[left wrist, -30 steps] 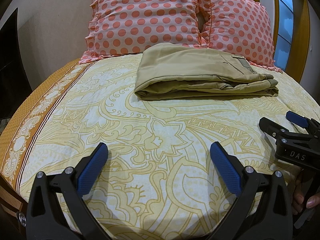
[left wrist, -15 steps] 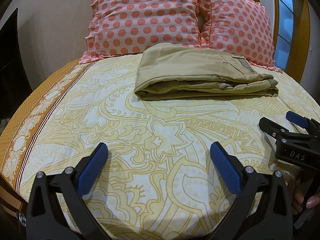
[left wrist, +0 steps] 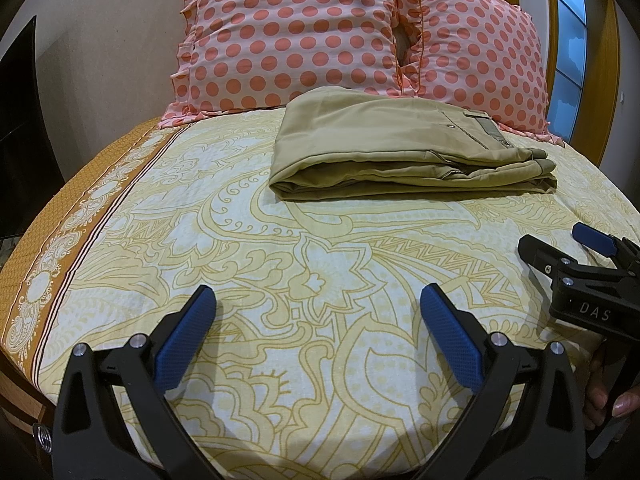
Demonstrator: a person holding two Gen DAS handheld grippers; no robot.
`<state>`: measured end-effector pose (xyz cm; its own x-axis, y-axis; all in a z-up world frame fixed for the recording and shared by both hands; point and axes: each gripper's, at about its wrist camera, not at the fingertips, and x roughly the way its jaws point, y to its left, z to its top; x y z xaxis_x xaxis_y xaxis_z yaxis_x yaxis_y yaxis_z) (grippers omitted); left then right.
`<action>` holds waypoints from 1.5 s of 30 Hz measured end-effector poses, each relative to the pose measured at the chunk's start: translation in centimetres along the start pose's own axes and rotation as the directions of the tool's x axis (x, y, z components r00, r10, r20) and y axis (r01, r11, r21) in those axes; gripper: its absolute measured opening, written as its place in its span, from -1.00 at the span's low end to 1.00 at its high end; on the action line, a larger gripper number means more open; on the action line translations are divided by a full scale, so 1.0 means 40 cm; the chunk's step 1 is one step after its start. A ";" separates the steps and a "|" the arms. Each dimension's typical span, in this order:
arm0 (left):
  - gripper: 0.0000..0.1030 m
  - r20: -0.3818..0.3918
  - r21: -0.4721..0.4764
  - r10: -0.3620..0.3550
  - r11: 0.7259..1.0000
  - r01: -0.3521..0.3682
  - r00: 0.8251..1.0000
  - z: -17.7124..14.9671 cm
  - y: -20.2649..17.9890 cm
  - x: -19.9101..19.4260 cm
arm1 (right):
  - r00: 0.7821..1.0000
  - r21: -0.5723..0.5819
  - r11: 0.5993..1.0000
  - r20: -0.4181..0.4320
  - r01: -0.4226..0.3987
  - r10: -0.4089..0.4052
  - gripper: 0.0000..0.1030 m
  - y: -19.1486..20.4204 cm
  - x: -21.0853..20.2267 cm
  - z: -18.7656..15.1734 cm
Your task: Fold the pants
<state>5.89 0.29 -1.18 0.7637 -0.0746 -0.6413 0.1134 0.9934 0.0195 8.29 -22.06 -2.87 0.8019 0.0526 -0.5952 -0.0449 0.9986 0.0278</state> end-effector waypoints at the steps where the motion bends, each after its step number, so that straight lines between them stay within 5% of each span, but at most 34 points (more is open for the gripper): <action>1: 0.97 0.000 0.000 0.000 1.000 0.000 1.000 0.000 0.000 0.000 | 1.000 0.000 1.000 0.000 0.000 0.000 0.97 0.000 0.000 0.000; 45: 0.97 0.000 0.003 -0.003 1.000 0.003 1.000 0.005 -0.004 0.003 | 1.000 0.000 1.000 0.016 0.002 -0.002 0.97 -0.005 -0.001 0.002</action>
<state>6.08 0.08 -1.12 0.7634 -0.0771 -0.6413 0.1174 0.9929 0.0205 8.32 -22.27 -2.79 0.8115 0.0510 -0.5821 -0.0435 0.9987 0.0268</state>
